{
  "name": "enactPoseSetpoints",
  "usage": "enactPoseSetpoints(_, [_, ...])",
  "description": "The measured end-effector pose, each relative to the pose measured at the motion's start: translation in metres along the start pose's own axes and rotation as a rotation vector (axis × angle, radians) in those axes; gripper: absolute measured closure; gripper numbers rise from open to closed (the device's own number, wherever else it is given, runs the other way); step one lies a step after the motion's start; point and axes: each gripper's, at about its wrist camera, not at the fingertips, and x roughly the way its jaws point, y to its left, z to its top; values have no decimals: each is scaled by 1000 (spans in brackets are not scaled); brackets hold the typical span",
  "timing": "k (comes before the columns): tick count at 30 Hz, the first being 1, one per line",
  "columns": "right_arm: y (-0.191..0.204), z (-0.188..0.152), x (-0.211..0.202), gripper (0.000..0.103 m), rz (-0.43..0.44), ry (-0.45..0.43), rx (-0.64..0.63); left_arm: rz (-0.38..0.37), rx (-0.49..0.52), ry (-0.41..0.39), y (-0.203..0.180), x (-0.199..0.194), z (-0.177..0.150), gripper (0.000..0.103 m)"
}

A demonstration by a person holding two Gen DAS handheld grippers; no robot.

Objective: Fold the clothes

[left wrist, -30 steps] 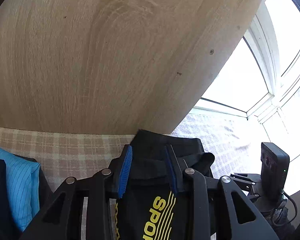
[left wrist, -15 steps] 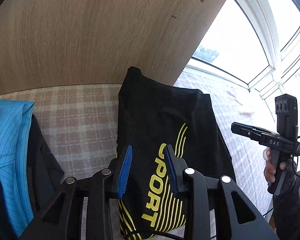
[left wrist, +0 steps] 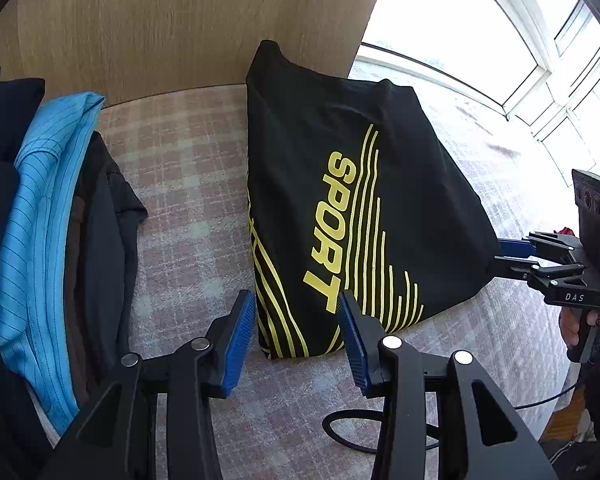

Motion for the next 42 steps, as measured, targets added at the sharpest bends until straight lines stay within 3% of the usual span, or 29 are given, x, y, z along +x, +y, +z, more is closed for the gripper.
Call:
enactPoseSetpoints(2, [6,2,7,63,-29,19,-28,13,27,23,-3,6,-1,57])
enactPoseSetpoints(6, [1,2,4,64,19,23,0,14,66,55,-6,12,-2,57])
enactPoseSetpoints(8, [-1,2,2,74,44,25,13,19,86,55,-8,14,-1,71])
enactPoseSetpoints(9, [-2,2,2,76,56,26,20,20,95,55,-9,15,0,87])
enactPoseSetpoints(10, [-3,3,1,82,68,27,27,13,99,55,-10,14,1,96])
enactPoseSetpoints(16, [-10,3,-4,93,140,33,69,-41,97,61,-10,-2,-2,98])
enactPoseSetpoints(19, [-14,0,-7,94,164,41,91,-9,94,100,-9,7,-9,90])
enactPoseSetpoints(22, [-14,-6,7,91,98,109,86,35,35,113,-4,9,-7,73])
enactPoseSetpoints(27, [-11,7,-4,69,15,96,100,61,-69,-41,2,-29,12,68])
enactPoseSetpoints(30, [-21,24,-30,59,39,-11,113,80,-64,-119,-3,-32,45,47])
enactPoseSetpoints(32, [-27,46,-29,48,8,-52,110,84,-68,-126,-2,-19,73,47])
enactPoseSetpoints(37, [-47,110,12,47,-19,-49,125,78,-104,-72,12,30,128,47])
enactPoseSetpoints(40, [-54,132,38,47,31,-26,130,77,-141,-38,27,51,144,47])
enactPoseSetpoints(42, [-58,139,51,47,16,-19,130,62,-158,-25,34,61,149,47])
